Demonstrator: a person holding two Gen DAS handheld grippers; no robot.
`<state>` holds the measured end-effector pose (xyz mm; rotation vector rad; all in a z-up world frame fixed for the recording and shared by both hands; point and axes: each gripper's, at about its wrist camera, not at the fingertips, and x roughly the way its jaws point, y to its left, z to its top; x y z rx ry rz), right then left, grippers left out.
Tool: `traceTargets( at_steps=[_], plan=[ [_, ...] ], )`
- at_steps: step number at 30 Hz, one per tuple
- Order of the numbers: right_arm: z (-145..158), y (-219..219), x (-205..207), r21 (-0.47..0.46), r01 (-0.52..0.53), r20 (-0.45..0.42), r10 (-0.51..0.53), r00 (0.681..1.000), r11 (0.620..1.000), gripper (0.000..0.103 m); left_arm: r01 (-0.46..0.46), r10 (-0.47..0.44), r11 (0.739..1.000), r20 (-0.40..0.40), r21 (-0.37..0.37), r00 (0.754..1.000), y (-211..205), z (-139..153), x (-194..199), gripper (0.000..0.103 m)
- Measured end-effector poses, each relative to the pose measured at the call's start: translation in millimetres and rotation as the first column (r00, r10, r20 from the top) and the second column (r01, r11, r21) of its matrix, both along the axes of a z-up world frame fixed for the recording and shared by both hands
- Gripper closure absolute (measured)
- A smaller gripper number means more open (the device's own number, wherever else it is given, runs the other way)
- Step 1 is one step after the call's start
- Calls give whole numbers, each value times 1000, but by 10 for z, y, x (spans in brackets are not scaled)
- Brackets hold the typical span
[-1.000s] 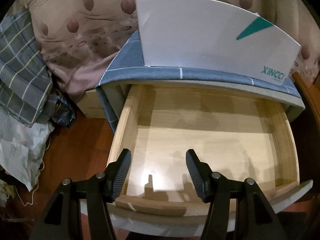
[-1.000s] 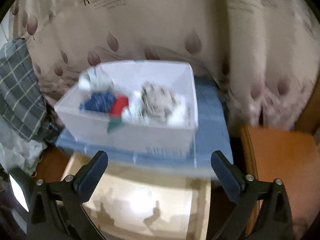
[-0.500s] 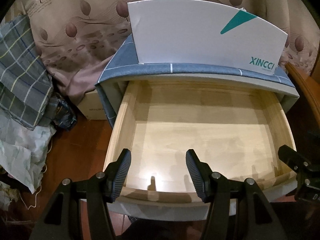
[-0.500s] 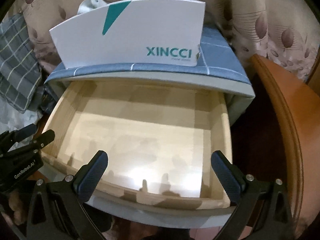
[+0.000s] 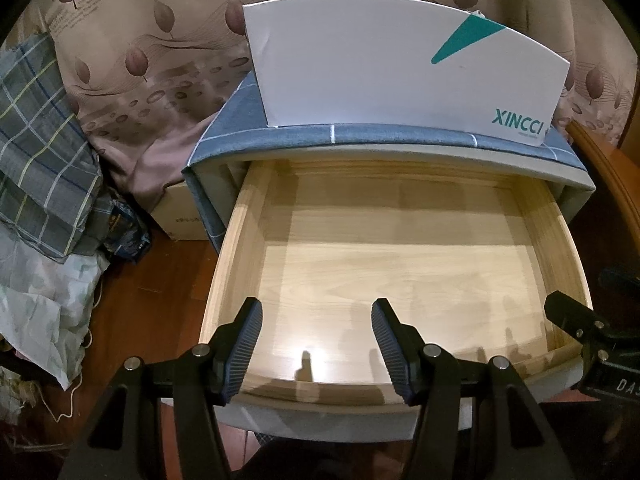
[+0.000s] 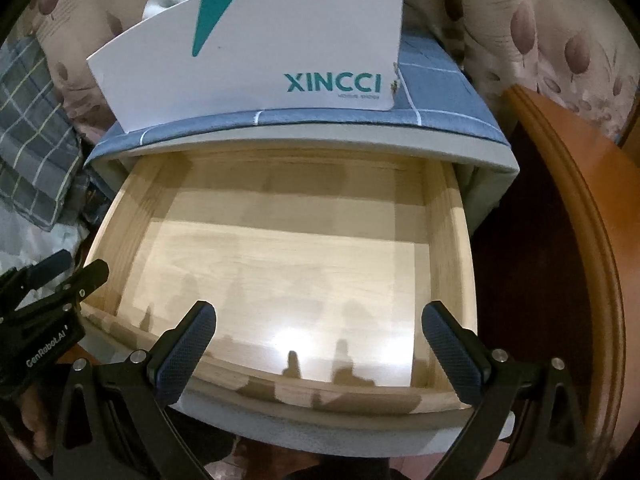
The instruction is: Take underwear out of drawer
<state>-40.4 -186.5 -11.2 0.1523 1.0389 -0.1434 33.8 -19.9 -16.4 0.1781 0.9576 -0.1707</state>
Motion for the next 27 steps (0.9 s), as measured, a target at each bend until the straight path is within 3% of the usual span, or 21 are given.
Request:
traceTargets(
  at_steps=[27],
  plan=[
    [-41, 86, 34, -28, -8, -29, 7, 1000, 1000, 1, 9, -9, 1000, -1, 2, 1000, -18, -10, -14, 45]
  ],
)
